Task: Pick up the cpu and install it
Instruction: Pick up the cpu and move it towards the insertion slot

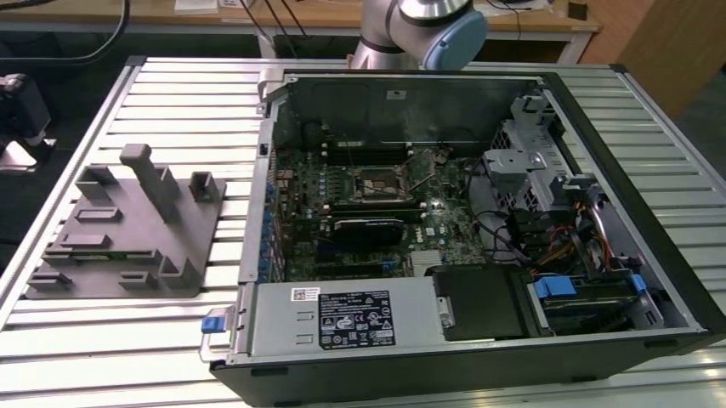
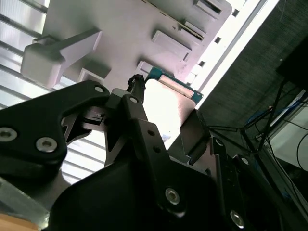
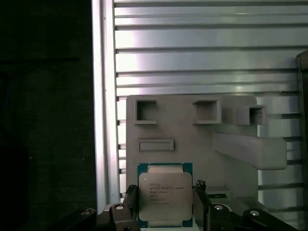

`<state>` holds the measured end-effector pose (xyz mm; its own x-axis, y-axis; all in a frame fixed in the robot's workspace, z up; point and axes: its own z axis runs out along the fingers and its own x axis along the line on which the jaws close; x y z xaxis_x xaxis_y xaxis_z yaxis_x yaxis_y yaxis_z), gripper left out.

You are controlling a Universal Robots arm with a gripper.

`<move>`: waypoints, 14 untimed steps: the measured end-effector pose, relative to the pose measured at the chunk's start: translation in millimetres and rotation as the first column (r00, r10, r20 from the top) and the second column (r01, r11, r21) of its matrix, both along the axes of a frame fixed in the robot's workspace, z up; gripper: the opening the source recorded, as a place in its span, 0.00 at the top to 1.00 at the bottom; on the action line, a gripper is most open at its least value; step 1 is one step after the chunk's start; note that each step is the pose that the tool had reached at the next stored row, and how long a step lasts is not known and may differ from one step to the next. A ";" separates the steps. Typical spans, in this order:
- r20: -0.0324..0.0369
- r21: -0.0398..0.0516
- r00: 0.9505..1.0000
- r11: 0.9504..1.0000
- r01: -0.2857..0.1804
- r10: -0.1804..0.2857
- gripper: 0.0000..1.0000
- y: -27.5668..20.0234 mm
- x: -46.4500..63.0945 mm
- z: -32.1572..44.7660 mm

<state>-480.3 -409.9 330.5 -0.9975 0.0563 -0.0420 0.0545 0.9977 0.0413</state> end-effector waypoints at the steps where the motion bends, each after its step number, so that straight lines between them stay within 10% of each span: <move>1: 0.001 0.000 1.000 1.000 0.000 0.000 0.46 0.0 -0.1 2.3; 14: 0.005 0.000 1.000 1.000 0.000 0.000 0.46 0.0 0.0 46.6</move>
<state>-480.3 -409.9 377.0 -0.9973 0.0563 -0.0468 0.0544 0.9977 0.0417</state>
